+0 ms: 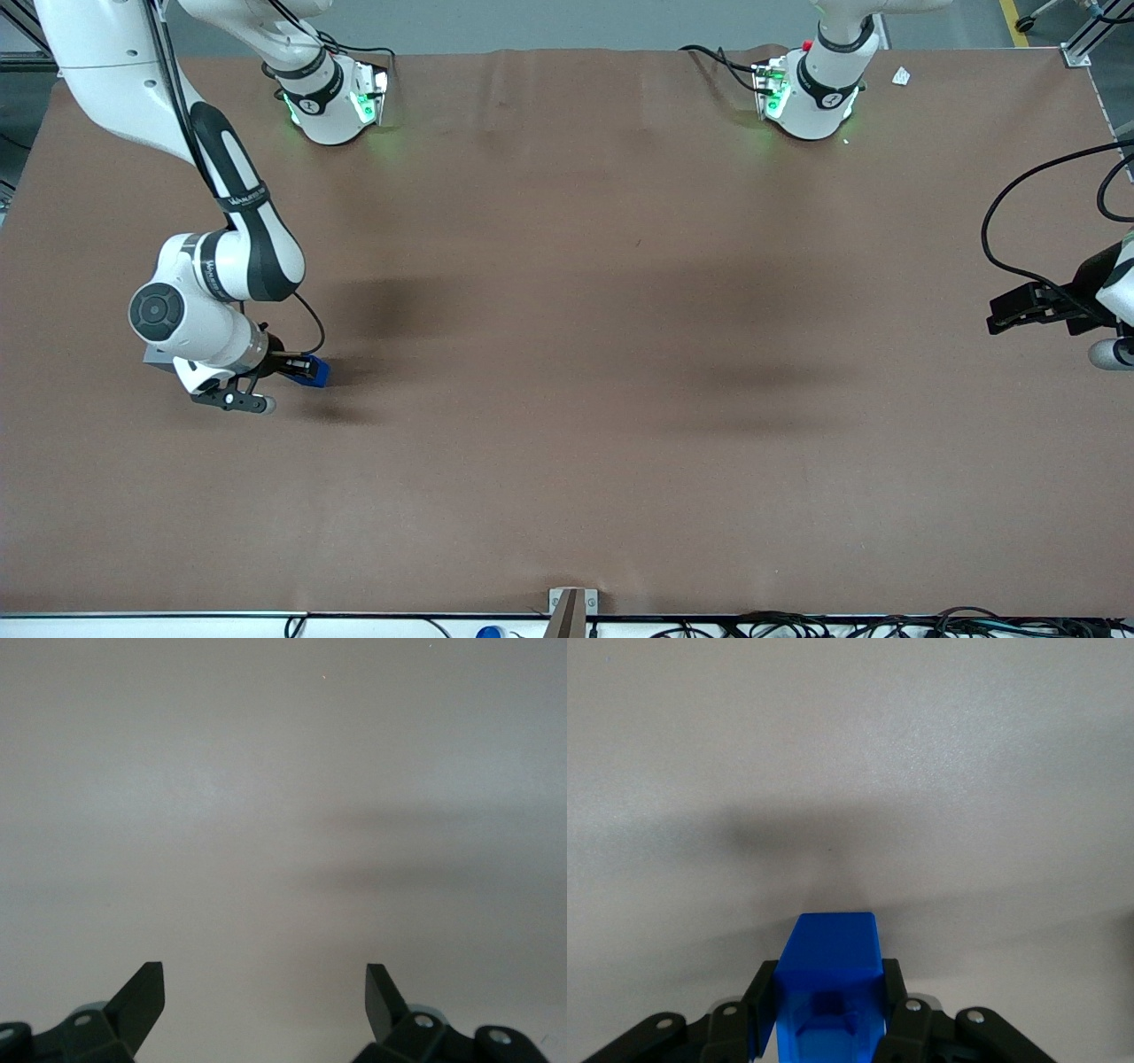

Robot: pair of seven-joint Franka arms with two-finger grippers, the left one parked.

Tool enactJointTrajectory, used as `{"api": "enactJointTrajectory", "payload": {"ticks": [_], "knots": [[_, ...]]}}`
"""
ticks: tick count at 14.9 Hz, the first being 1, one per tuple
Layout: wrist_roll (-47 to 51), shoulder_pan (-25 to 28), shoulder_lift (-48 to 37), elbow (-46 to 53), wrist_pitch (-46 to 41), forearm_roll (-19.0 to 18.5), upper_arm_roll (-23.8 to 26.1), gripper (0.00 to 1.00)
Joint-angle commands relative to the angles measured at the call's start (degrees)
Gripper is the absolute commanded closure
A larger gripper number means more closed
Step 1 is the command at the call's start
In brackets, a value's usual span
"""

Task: Insert blue part into gray base with right arm
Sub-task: 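Lift the blue block and carry it over the gray base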

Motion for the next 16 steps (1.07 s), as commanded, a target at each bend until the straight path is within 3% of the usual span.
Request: {"api": "enactJointTrajectory", "payload": {"ticks": [1, 12, 16], "knots": [[0.7, 0.2, -1.5, 0.4, -2.6, 0.5, 0.0, 0.81], [-1.2, -3.6, -12.1, 1.7, -13.5, -0.1, -0.3, 0.82], [-7.7, -7.6, -14.7, 1.5, -14.8, -0.2, -0.3, 0.82]]}}
